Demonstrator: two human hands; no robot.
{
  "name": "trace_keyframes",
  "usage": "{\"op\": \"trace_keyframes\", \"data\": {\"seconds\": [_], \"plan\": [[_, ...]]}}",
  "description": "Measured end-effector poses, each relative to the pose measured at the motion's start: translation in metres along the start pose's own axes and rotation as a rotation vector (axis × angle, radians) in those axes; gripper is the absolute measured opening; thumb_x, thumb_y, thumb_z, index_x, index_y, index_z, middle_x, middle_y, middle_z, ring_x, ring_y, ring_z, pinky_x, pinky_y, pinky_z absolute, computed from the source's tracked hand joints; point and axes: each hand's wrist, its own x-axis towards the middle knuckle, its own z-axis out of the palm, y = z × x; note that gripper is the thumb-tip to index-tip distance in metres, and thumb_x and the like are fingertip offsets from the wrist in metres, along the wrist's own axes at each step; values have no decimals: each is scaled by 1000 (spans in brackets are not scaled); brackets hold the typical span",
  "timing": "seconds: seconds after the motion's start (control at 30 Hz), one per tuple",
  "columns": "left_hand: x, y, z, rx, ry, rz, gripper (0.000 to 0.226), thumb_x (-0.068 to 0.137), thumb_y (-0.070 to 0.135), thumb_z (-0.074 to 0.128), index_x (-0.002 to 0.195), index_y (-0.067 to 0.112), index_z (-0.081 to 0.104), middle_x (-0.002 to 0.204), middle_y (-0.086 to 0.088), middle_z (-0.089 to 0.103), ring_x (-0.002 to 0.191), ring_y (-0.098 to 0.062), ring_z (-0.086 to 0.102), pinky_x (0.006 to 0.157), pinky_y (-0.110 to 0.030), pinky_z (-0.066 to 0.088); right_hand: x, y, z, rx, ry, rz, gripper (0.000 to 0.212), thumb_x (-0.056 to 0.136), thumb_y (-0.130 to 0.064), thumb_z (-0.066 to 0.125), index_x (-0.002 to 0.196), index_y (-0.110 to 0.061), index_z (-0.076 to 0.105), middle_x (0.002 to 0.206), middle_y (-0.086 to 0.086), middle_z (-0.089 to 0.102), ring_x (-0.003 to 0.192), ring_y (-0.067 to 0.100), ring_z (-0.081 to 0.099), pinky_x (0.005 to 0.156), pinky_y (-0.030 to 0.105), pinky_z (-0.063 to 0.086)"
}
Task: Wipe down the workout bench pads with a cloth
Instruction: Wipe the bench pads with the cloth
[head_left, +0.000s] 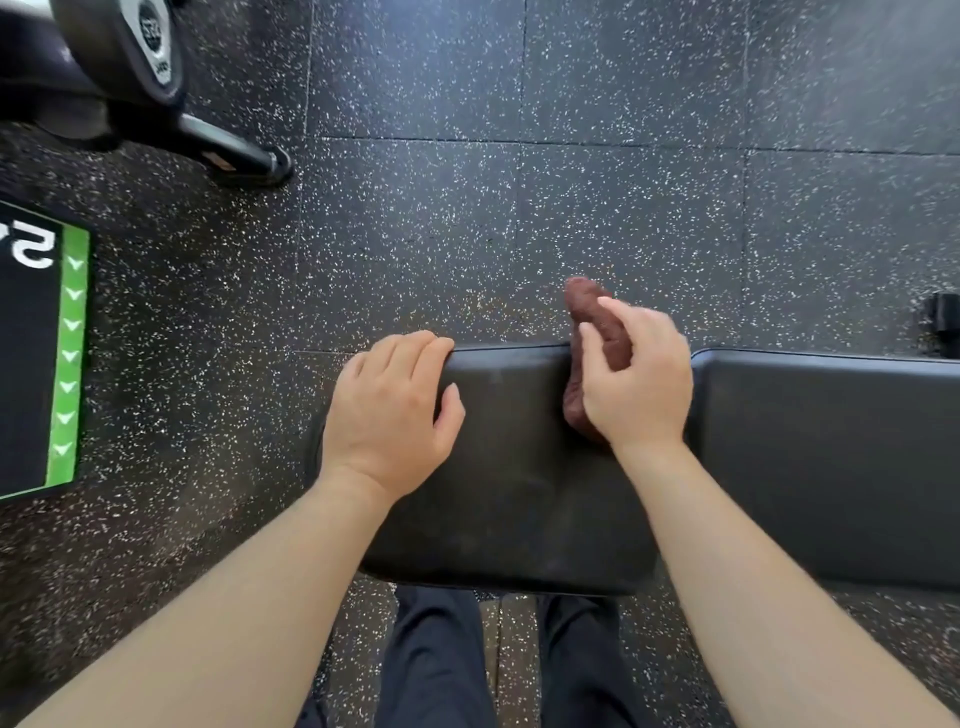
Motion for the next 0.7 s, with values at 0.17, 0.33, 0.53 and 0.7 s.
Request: {"op": "trace_keyframes", "data": {"seconds": [0.17,0.33,0.53,0.7], "plan": [[0,0,1,-3,26,2,42,83,31,45,116,10,59,113,-6,62,105,-26,54,86,-37,39,13,0,-2,-69,-57,113,27,84,-37,59,109,-27,63,111,-2,61,103,28,54,85,38,41],[0,0,1,-13,22,-7,42,83,32,44,116,10,59,114,-5,62,105,-26,55,86,-38,42,-13,-34,6,-56,-64,40,30,82,-42,55,108,-29,64,111,-4,62,101,27,56,81,39,42],[-1,-2,0,-52,-9,-18,45,83,35,42,118,12,59,116,-4,62,107,-24,56,87,-38,43,-9,-28,5,-70,-136,-129,35,83,-47,49,111,-30,63,109,-3,64,101,26,57,85,40,45],[-9,-27,-8,-168,-58,108,48,85,35,41,124,13,57,123,-4,59,112,-24,54,89,-39,45,6,-24,4,-132,-39,181,29,86,-40,55,112,-30,61,115,5,61,109,33,52,90,45,43]]}}
